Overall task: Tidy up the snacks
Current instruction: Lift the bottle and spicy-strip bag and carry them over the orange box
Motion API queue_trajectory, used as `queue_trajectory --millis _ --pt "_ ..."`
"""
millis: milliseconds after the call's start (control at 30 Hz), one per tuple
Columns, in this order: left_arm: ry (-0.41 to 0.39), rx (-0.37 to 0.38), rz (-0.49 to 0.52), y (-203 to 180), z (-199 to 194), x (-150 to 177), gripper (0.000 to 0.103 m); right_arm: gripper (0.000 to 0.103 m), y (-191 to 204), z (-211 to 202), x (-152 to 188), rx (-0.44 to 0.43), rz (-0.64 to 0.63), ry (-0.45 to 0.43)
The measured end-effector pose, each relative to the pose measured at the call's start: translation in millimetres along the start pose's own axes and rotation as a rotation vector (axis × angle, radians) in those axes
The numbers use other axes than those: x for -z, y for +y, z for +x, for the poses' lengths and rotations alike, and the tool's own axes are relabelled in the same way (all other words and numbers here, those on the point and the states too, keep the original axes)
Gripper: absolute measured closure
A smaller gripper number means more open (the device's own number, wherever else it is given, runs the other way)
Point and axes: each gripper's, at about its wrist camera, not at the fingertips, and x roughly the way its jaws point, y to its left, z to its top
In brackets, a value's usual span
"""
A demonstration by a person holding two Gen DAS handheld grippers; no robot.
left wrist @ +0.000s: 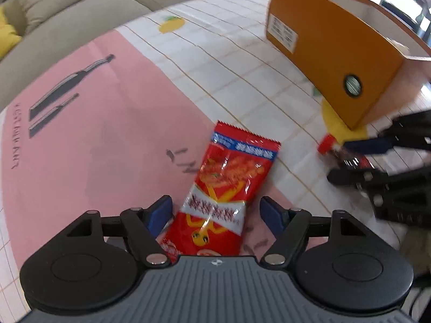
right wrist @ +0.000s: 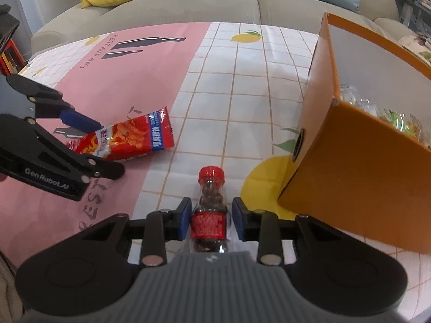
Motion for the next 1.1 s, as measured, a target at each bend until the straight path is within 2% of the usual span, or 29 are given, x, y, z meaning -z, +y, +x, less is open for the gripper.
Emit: queue_trajectory --millis 200,267,300,333,467,667,867,1100 --pt "0.018 -0.061 -0.148 -8 -3 -5 0.031 0.067 8 0 2 0.028 -0.037 -0.011" --pt "0.028 -0.092 -0.206 -13 -5 -5 0.039 0.068 10 0 3 0.034 -0.037 -0.013" --pt "0.03 -0.108 -0.233 -15 -6 -4 0.041 0.069 9 0 2 0.035 -0.031 -0.012" --pt "0.031 -0.122 -0.258 -18 -7 -3 0.043 0.074 9 1 2 0.039 -0.028 -0.013" --pt "0.026 -0.158 -0.355 -26 -13 4 0.049 0.074 5 1 1 0.037 -0.013 -0.012" --pt "-0.006 -0.154 -0.526 -30 -26 23 0.054 0.074 0 -2 1 0.022 0.03 0.0" --pt "-0.022 -0.048 -0.665 -24 -44 42 0.061 0.074 -7 -10 4 -0.037 0.122 0.026" --pt "-0.063 -0.027 -0.713 -26 -68 52 0.065 0.074 2 -25 3 -0.067 0.133 0.016"
